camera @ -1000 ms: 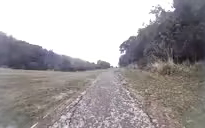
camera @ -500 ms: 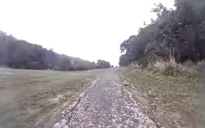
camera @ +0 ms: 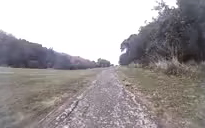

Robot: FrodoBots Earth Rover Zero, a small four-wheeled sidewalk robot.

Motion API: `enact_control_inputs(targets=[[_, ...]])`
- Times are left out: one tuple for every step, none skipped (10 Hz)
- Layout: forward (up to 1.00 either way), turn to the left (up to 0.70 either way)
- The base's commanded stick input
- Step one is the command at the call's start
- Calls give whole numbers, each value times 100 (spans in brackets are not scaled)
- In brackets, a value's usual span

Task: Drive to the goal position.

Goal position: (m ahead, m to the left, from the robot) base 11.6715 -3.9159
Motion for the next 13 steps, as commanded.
enact_control_inputs(targets=[[45,0],[45,0],[45,0],[45,0],[45,0],[45,0],[45,0],[45,0],[45,0],[45,0],[45,0],[45,0],[45,0]])
